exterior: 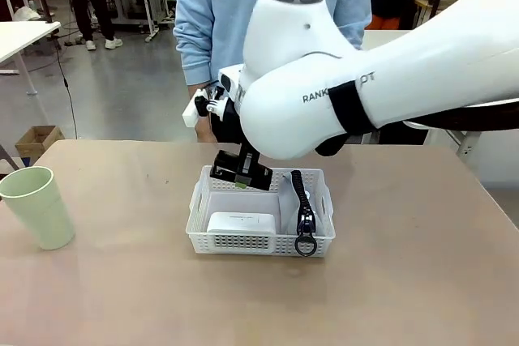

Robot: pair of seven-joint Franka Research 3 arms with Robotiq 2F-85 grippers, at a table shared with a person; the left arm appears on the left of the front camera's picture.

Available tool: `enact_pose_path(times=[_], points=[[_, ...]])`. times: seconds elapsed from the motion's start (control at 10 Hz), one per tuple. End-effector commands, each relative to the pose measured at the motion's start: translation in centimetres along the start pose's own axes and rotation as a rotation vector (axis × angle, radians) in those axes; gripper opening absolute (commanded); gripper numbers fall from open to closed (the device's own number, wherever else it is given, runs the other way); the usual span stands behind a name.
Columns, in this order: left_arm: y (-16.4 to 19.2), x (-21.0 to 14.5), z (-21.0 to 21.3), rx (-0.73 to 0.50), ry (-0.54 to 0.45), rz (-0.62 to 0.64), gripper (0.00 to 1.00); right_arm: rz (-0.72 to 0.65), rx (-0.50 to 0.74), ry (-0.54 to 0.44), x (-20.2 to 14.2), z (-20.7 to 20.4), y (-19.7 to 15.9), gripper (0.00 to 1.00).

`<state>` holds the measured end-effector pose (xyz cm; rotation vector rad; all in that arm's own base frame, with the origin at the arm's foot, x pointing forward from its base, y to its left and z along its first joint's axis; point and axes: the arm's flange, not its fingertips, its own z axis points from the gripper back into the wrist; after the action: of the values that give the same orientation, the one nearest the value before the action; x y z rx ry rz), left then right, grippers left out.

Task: Efficiently arrange items inside the basket to fit them all.
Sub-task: Pick up the Stapler and place it inside the Organizing basket.

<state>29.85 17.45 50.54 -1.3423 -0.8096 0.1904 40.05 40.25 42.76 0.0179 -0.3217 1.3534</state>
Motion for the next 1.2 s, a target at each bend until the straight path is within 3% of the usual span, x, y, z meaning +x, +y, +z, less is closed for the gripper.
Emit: enact_pose_path(times=[0.0,0.2,0.6,1.1], points=[[-0.1,0.1,0.0,-0.024,-0.011,-0.017,1.0,-0.037,0.006,-0.052,0.6,-1.1,-0.9,0.37],[-0.1,0.1,0.0,-0.024,-0.011,-0.017,1.0,-0.069,0.091,-0.018,-0.2,-3.6,-2.6,0.37],[-0.1,0.1,0.0,-0.024,-0.011,-0.017,1.0,-0.125,0.132,-0.028,-1.7,-7.9,-4.3,0.37],[-0.1,0.1,0.0,-0.024,-0.011,-0.017,1.0,-0.122,0.186,0.02,-2.0,-10.3,-5.0,0.37]])
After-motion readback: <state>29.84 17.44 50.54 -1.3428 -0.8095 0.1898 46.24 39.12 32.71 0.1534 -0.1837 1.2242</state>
